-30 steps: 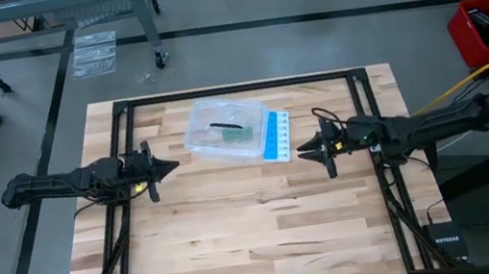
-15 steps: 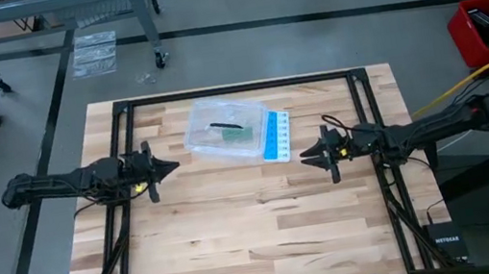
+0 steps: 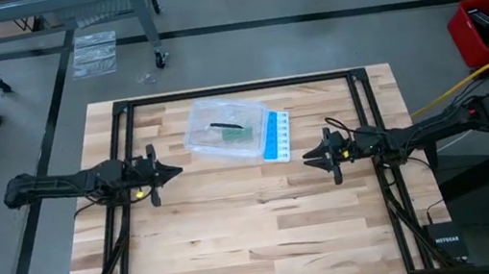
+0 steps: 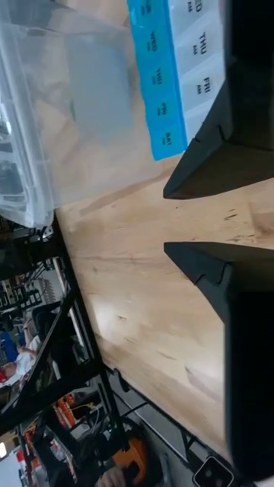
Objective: Roll bandage
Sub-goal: Return to Home Position
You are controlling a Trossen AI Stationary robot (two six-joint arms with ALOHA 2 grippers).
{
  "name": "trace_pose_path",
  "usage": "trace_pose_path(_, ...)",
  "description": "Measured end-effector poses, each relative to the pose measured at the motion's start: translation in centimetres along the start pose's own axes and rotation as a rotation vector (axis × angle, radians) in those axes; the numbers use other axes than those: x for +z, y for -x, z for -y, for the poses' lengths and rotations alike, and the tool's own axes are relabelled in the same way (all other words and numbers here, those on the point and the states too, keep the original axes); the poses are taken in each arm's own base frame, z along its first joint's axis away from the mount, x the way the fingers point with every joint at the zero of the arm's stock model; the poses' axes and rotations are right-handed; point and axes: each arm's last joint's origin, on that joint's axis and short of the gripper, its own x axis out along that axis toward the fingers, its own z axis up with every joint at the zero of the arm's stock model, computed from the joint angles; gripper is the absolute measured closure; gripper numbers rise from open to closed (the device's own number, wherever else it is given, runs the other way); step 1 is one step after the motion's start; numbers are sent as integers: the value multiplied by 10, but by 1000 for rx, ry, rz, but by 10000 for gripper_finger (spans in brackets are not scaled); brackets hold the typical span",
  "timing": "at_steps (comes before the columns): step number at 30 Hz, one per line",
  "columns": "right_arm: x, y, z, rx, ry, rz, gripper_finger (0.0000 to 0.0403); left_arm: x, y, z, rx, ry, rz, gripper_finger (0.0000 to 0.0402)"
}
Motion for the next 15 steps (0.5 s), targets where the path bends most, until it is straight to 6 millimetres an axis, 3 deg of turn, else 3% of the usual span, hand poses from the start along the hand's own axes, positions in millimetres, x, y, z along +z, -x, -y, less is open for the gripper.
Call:
trace_pose_path(4,-1,0,0,-1,7,-4,297,-15,-4,0,-5,-3,7,399)
trace_pose_path(15,-15,1,6,-87,32,-150,297,-16,-4,1,-26,-33,-4,399)
